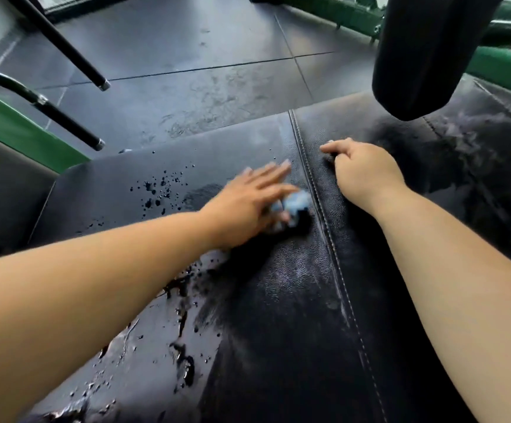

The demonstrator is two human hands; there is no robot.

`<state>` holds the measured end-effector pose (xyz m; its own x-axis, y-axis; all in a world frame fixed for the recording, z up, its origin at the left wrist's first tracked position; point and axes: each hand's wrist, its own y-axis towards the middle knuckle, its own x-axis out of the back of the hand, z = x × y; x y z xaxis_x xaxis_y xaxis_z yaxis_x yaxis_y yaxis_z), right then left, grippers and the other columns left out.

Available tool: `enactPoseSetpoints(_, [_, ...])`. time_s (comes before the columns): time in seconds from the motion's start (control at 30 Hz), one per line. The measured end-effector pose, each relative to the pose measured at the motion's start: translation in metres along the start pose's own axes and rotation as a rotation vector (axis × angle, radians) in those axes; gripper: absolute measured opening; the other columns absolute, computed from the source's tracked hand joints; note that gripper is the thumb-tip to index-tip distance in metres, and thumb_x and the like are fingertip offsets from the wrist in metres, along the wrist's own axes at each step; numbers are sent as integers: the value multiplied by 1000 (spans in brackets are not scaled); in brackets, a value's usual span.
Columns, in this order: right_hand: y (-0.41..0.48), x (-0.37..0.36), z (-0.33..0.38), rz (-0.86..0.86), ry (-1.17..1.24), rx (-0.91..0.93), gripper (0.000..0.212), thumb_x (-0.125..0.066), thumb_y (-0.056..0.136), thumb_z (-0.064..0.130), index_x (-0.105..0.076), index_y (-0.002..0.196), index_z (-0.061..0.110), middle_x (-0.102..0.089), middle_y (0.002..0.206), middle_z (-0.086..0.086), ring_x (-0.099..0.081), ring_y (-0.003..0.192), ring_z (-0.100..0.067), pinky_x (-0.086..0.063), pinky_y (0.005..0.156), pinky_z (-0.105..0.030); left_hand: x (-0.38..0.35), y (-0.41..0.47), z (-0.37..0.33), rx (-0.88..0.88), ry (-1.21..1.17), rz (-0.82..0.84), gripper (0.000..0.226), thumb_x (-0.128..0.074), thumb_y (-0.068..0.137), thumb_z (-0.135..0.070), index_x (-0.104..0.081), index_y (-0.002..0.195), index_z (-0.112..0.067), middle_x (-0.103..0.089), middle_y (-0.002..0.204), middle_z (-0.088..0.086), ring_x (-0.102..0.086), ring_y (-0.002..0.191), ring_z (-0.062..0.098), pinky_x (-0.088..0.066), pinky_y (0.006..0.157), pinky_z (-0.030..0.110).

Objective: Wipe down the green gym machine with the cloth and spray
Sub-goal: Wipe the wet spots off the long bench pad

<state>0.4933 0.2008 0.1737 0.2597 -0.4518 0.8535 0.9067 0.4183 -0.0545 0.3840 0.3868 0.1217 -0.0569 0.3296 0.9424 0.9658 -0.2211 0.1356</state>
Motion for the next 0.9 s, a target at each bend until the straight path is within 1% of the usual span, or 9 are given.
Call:
enactPoseSetpoints(0.07, [1, -6, 0, 21, -55, 31, 46, -37, 93, 18, -60, 128, 37, -44, 150, 4, -36, 140, -21, -28, 115, -39, -2, 30, 8, 300, -7, -135, 53, -43, 89, -52, -53, 136, -29, -34, 154, 4, -32, 140, 29, -24, 117, 40])
enactPoseSetpoints(0.13, [3, -7, 1, 26, -115, 61, 46, -36, 95, 16, -57, 130, 37, -38, 153, 5, -31, 142, -22, -25, 116, -36, -6, 31, -13, 311, -135, -212, 47, -50, 83, -36, -61, 128, -27, -52, 141, 2, -46, 130, 26, -31, 111, 30])
enactPoseSetpoints(0.23, [0, -4, 4, 8, -170, 95, 48, -36, 98, 13, -52, 137, 36, -34, 156, 6, -28, 143, -22, -21, 113, -31, -16, -14, -51, -42, -177, -124, 40, -50, 87, -23, -65, 124, -23, -57, 136, -1, -47, 128, 19, -26, 111, 21])
enactPoseSetpoints(0.37, [-1, -3, 7, 20, -181, 111, 52, -36, 97, 12, -44, 143, 36, -33, 156, 8, -26, 144, -21, -15, 116, -31, -2, -5, -12, -316, -33, 31, 43, -43, 94, -35, -57, 133, -24, -47, 145, 3, -43, 134, 22, -29, 113, 32])
enactPoseSetpoints(0.47, [0, -2, 11, 28, -173, 83, 52, -35, 98, 11, -42, 145, 33, -31, 157, 8, -24, 144, -19, -14, 116, -30, 8, 43, 32, 91, 83, -141, 42, -49, 94, -29, -55, 135, -25, -40, 149, 8, -42, 135, 29, -30, 113, 35])
enactPoseSetpoints(0.57, [-1, -1, 11, 27, -168, 94, 52, -35, 98, 11, -41, 145, 34, -30, 157, 7, -22, 145, -19, -12, 116, -29, 5, 55, 16, 429, -97, -182, 43, -54, 94, -21, -54, 136, -30, -36, 153, -5, -38, 138, 18, -27, 110, 25])
enactPoseSetpoints(0.77, [17, -8, 4, 37, -166, 105, 57, -33, 94, 8, -43, 143, 34, -32, 156, 7, -21, 146, -17, -10, 119, -31, -2, -19, -28, -204, -155, 35, 46, -39, 93, -37, -53, 136, -28, -40, 150, -5, -34, 140, 15, -24, 115, 29])
enactPoseSetpoints(0.83, [29, -12, 4, 53, -164, 96, 58, -32, 92, 8, -44, 143, 35, -31, 157, 4, -20, 147, -17, -8, 120, -32, 4, 3, -3, -206, -89, 26, 47, -38, 92, -35, -53, 136, -27, -40, 150, -2, -36, 137, 14, -27, 114, 30])
enactPoseSetpoints(0.9, [40, -17, 6, 67, -159, 87, 59, -31, 91, 10, -44, 142, 36, -29, 158, 3, -18, 148, -19, -5, 122, -34, 7, 39, 27, 68, -98, -74, 43, -49, 95, -25, -51, 138, -25, -36, 153, 2, -33, 140, 19, -28, 115, 35])
